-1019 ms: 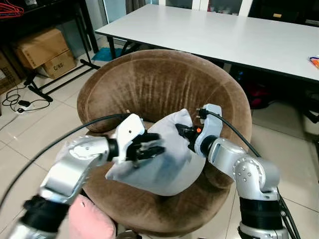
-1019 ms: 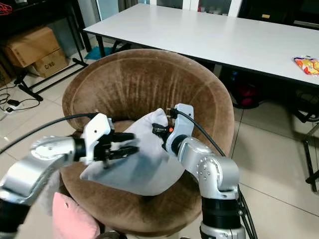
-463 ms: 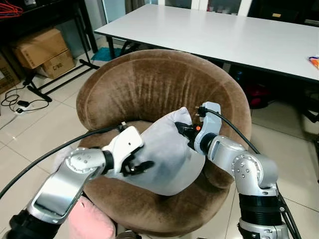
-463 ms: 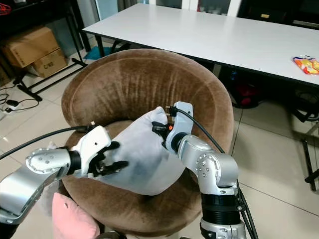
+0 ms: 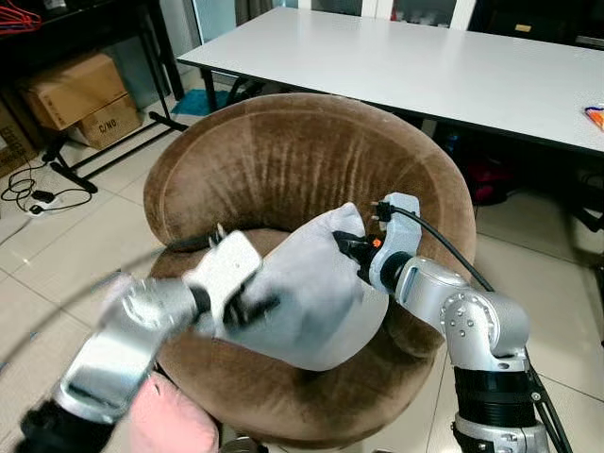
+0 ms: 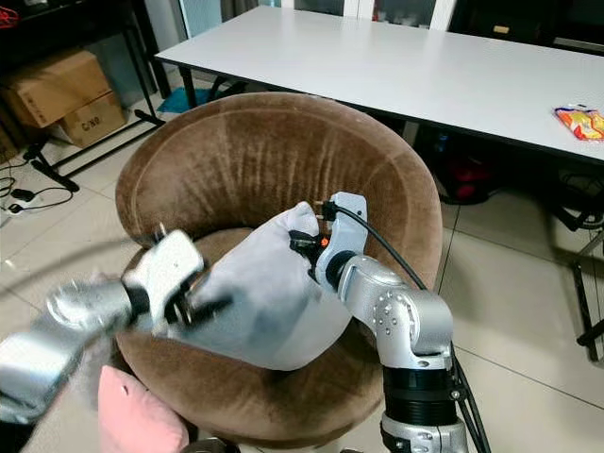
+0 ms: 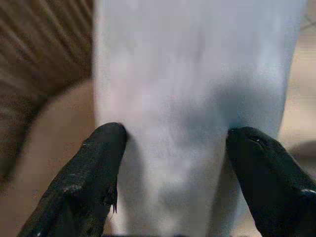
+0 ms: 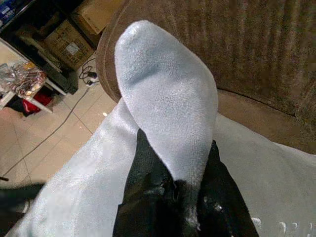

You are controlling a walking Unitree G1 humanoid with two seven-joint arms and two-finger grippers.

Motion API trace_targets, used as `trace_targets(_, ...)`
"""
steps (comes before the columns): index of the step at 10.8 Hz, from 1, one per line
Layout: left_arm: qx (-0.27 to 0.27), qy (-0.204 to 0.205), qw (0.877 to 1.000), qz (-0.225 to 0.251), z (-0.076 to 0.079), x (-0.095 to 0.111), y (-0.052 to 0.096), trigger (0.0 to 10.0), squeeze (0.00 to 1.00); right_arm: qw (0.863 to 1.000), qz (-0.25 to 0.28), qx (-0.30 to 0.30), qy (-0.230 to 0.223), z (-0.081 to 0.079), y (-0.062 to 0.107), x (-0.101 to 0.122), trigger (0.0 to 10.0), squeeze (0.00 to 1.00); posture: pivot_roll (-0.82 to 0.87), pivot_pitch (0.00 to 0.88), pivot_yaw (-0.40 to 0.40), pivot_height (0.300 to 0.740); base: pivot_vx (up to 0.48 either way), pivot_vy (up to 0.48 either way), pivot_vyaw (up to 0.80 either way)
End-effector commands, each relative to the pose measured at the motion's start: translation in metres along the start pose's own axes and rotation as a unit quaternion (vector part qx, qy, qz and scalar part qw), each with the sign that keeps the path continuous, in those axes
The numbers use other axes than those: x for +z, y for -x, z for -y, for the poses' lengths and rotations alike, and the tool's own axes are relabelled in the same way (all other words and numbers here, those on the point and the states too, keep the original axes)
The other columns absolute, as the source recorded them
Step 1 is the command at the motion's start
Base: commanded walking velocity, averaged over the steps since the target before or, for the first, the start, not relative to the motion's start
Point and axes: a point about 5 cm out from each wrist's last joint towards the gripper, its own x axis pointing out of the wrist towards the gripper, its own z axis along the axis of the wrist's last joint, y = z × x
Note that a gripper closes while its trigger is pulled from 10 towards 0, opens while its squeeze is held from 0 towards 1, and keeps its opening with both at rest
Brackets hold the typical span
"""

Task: Move the pillow to the sofa from floor

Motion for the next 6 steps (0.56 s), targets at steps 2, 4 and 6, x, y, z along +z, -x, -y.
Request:
trace_targets(2, 0.016, 0.040, 0.998, -0.040, -0.014, -0.023, -0.014, 10.0, 0.00, 1.000, 0.006, 0.007, 0.006, -0.003, 0.000, 0.005, 10.0, 0.00, -0.02, 0.000, 0.033, 0.740, 0.000, 0.000, 0.00)
trace_targets(4, 0.017, 0.047, 0.998, -0.037, -0.027, -0.026, -0.027, 5.7, 0.00, 1.000, 0.008, 0.007, 0.005, -0.004, 0.000, 0.006, 10.0, 0.00, -0.03, 0.000, 0.037, 0.740, 0.000, 0.000, 0.00)
trace_targets(6, 0.016, 0.035, 0.999, -0.038, -0.034, -0.029, -0.034, 0.0, 0.00, 1.000, 0.010, 0.004, 0.009, -0.003, 0.001, 0.006, 10.0, 0.00, -0.03, 0.000, 0.041, 0.740, 0.000, 0.000, 0.00)
